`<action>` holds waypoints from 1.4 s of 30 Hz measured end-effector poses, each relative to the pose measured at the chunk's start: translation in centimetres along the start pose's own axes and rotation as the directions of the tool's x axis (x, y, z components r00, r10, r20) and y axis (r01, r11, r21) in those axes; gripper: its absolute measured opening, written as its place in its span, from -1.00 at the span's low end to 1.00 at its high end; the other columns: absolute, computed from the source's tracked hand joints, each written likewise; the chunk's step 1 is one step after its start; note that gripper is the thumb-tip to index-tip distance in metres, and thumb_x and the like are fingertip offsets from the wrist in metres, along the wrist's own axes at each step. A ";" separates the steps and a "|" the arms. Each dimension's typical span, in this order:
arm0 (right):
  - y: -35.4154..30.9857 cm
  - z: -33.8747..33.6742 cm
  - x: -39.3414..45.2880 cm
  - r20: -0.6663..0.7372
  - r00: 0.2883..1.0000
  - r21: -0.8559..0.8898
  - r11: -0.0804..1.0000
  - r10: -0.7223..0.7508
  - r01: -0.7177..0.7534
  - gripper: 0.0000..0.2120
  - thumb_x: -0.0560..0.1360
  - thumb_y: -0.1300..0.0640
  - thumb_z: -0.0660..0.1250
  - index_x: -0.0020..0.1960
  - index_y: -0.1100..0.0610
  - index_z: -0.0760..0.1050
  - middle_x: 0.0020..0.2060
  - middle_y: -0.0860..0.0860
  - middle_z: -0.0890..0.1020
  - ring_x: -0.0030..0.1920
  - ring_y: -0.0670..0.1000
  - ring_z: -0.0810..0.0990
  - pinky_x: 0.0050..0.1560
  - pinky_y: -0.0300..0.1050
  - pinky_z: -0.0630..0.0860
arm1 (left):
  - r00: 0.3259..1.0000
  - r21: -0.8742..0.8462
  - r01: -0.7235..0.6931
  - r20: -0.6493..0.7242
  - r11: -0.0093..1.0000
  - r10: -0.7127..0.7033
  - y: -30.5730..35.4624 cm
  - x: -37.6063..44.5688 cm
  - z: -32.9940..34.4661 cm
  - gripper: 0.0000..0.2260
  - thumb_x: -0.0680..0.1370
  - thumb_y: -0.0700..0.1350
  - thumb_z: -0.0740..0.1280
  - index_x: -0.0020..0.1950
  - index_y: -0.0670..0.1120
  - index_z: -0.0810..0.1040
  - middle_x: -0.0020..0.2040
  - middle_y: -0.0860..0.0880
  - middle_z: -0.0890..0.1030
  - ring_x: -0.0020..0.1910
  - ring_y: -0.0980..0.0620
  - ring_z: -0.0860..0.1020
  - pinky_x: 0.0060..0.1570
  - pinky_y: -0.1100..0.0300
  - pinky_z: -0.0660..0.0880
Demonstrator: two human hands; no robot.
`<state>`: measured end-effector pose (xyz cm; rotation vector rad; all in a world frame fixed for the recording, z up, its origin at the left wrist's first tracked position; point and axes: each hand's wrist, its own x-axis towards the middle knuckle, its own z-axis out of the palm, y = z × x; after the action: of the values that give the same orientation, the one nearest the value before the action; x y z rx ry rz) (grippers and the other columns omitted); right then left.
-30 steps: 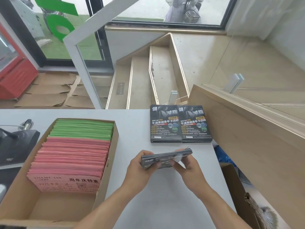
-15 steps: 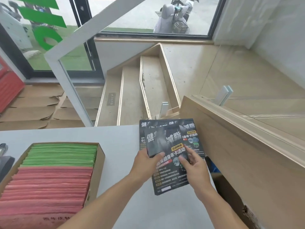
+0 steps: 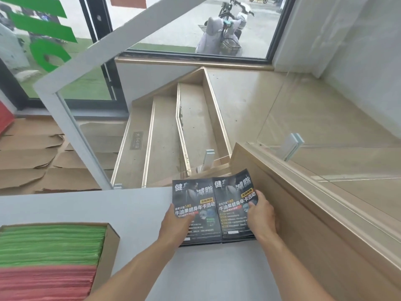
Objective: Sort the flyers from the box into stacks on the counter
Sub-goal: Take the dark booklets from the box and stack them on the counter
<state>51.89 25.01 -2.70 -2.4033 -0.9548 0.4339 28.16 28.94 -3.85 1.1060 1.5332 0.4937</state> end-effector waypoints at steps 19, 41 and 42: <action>0.2 1.1 -1.1 0.120 0.993 -0.213 0.976 -0.007 0.033 -0.39 0.66 0.14 0.15 0.63 0.24 0.00 0.50 0.17 0.31 0.46 0.18 0.31 0.40 0.08 0.32 | 0.996 -0.008 0.019 0.083 1.000 -0.018 0.2 0.7 -0.1 -0.55 0.55 -0.06 0.44 0.39 0.09 0.36 0.18 0.09 0.56 0.06 0.05 0.51 0.02 0.13 0.38; 0.7 -0.4 -3.1 0.458 0.884 -0.543 0.756 -0.096 0.364 0.04 0.43 0.36 0.35 0.64 -0.07 -0.24 0.61 0.11 -0.30 0.59 0.35 -0.06 0.51 0.32 0.17 | 0.953 0.616 -0.300 0.165 0.729 0.253 -2.4 -1.3 -0.8 0.07 0.48 -0.19 0.44 0.61 0.03 -0.40 0.67 -0.04 -0.16 0.63 -0.04 0.05 0.35 0.11 0.36; 1.1 -0.1 -3.1 0.437 0.890 -0.529 0.763 -0.130 0.371 -0.01 0.43 0.38 0.33 0.64 -0.06 -0.17 0.61 0.12 -0.28 0.59 0.35 -0.06 0.51 0.30 0.18 | 0.948 0.617 -0.311 0.147 0.723 0.282 -2.6 -1.4 -0.6 0.03 0.50 -0.18 0.40 0.61 0.01 -0.38 0.67 -0.04 -0.14 0.63 -0.04 0.06 0.35 0.10 0.36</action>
<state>50.37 22.10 -2.95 -2.7234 -1.8133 0.5664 26.57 26.73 -5.01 1.9030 1.5258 0.1434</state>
